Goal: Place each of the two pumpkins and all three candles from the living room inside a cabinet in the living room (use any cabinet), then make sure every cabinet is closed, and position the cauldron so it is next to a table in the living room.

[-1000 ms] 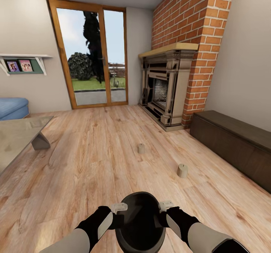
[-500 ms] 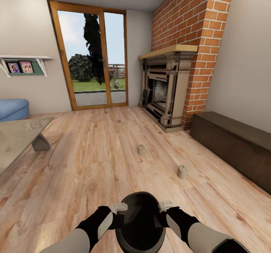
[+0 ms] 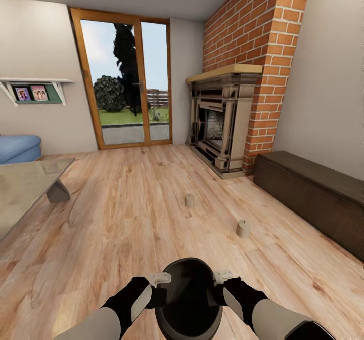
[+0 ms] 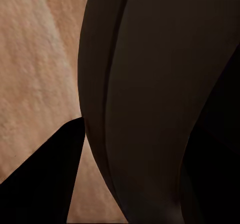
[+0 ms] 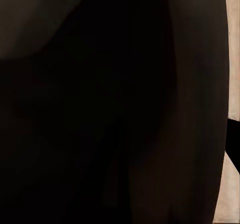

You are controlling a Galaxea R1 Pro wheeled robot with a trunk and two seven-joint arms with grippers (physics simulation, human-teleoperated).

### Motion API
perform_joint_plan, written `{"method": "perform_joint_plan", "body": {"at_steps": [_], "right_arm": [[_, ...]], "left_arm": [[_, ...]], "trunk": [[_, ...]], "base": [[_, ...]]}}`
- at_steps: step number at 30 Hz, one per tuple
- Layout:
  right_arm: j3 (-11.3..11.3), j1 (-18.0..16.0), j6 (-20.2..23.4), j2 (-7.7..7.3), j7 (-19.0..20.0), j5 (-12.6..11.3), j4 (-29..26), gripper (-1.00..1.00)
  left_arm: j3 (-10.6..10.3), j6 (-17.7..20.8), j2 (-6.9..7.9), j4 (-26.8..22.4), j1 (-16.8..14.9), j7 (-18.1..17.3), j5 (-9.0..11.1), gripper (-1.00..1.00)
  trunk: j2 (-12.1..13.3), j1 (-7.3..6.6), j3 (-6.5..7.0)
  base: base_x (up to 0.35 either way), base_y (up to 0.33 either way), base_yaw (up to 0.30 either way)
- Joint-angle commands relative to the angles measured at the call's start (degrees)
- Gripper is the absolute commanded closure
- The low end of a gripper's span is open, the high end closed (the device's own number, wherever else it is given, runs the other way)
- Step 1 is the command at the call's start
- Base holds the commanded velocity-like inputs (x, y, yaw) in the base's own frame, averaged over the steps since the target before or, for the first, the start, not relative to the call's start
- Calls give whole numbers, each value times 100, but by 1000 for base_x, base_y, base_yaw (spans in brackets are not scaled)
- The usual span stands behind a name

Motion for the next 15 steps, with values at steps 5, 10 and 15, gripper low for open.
{"method": "perform_joint_plan", "body": {"at_steps": [5,10,15], "right_arm": [[62,-4,27,-3,-1,-54,-1,100],[62,-4,27,-3,-1,-54,-1,100],[62,-4,28,-3,-1,-54,-1,100]], "left_arm": [[-30,25,4,-21,-5,48,12,100],[-30,25,4,-21,-5,48,15,100],[-30,25,4,-21,-5,48,13,100]], "trunk": [[-3,-5,-5],[-3,-5,-20],[-3,-5,-38]], "base": [[-292,0,46],[-298,0,223],[-299,0,258]]}}
